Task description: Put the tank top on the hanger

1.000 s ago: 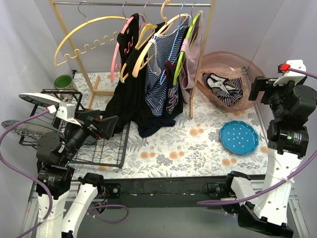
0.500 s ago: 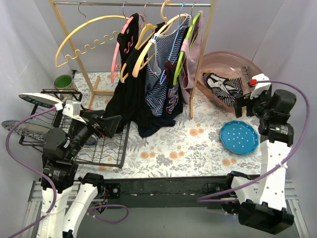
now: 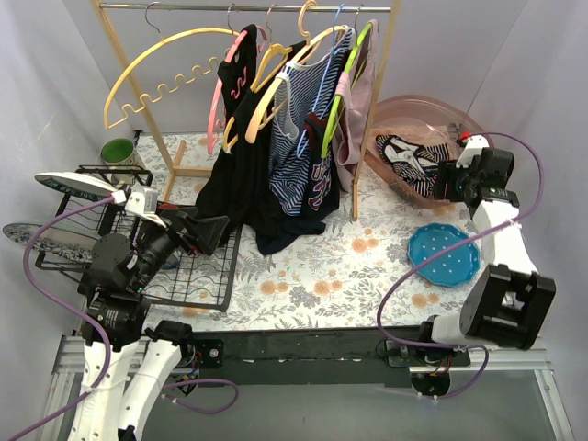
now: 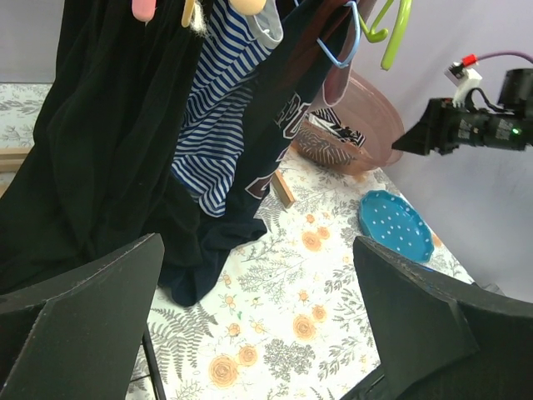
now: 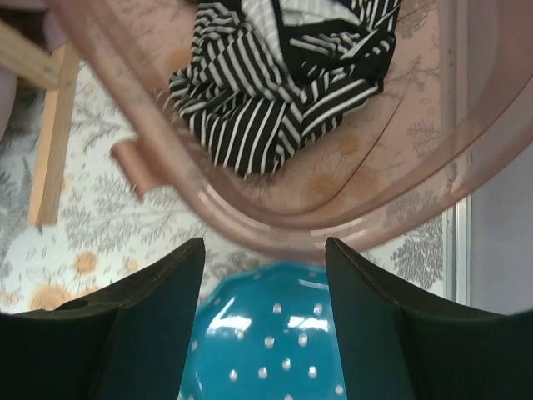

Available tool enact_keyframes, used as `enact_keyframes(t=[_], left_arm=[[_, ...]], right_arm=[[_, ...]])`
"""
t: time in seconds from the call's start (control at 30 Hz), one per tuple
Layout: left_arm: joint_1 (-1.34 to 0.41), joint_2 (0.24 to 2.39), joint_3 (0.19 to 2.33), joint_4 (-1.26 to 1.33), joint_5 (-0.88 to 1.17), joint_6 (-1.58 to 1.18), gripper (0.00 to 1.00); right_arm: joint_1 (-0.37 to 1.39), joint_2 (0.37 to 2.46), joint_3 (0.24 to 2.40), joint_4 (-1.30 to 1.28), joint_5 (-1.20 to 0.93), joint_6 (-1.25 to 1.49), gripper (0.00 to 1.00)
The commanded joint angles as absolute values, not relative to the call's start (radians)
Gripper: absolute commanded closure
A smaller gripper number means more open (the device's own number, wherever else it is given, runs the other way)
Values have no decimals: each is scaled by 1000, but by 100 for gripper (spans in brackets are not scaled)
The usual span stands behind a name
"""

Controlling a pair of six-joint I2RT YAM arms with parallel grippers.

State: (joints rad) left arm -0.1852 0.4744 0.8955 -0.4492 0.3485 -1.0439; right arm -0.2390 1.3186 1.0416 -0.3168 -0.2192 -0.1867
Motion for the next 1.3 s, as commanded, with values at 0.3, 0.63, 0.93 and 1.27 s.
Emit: enact_keyframes(t=[0.3,0.63,0.93,1.27], left_arm=[[-186,492,885,-459,330,-1014,2],[-187,534,894,-457,330,-1000,2],[-187,526,900,-460,331,-1008,2],[-187,500,925,-468,354,-1020,2]], right_arm=[[-164,1831,1434,-259,208,133,32],[-164,1971,1508,-238,141,118,71],[-155,1541,1146,-17,22,94,99],[-150,1158,1123,-95,-87,11,99]])
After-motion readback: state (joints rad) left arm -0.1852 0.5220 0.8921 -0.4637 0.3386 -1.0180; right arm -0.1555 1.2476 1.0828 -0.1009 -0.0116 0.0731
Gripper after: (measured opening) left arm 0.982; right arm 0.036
